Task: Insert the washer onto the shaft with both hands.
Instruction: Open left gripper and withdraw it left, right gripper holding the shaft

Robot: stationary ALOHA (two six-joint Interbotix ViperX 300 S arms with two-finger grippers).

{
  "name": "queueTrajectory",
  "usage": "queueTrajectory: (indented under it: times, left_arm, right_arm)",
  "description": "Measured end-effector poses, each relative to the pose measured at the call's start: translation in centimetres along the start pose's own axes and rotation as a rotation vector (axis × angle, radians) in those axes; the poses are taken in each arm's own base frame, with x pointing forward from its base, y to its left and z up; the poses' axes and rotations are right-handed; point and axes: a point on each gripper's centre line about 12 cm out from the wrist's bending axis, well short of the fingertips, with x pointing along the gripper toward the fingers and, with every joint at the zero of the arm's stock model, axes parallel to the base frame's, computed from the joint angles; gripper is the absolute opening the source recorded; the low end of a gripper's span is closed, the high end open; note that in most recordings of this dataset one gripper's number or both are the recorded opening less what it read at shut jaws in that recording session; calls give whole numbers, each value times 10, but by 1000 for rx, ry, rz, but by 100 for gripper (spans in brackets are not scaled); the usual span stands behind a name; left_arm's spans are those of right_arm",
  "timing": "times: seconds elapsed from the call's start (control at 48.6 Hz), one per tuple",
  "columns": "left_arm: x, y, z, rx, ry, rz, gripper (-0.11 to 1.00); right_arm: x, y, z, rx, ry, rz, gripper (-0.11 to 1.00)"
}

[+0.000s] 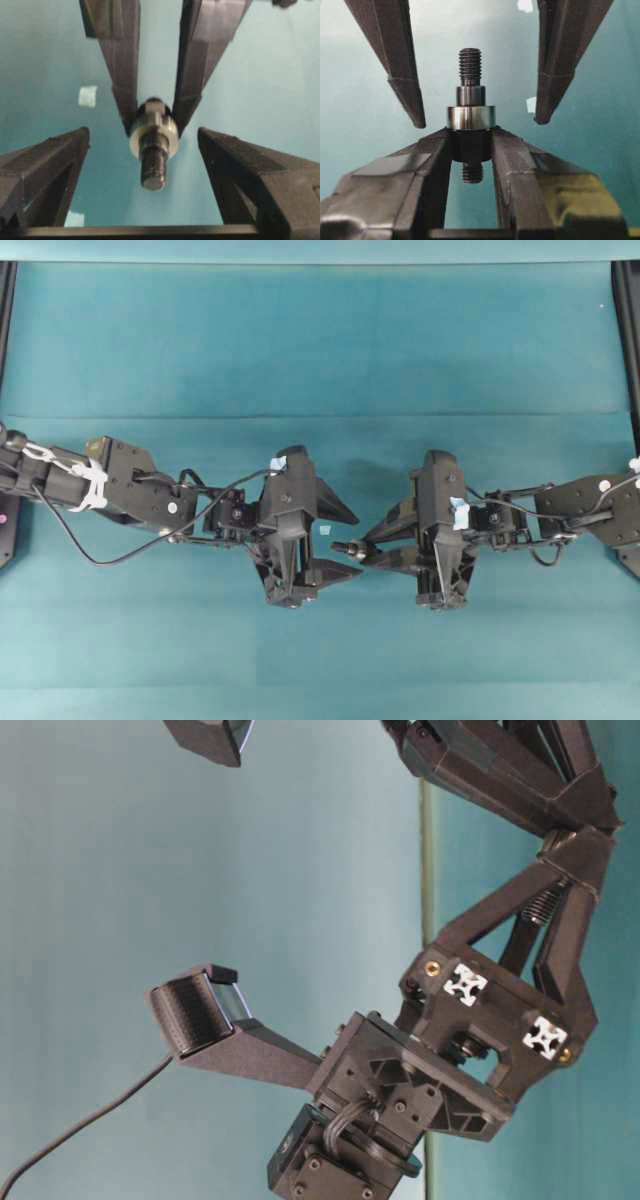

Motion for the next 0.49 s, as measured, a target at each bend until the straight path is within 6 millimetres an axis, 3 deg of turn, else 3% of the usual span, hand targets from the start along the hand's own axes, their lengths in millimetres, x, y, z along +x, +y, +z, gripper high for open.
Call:
queueTrajectory:
  times: [0.226, 0.494]
  left_arm:
    - [-5, -1, 3, 2, 4, 1, 96]
    - [-34, 1, -2, 3, 75, 18, 96]
  right_arm:
    - [0, 0, 0, -2, 0, 0, 0]
    - [0, 0, 0, -2, 2, 1, 0]
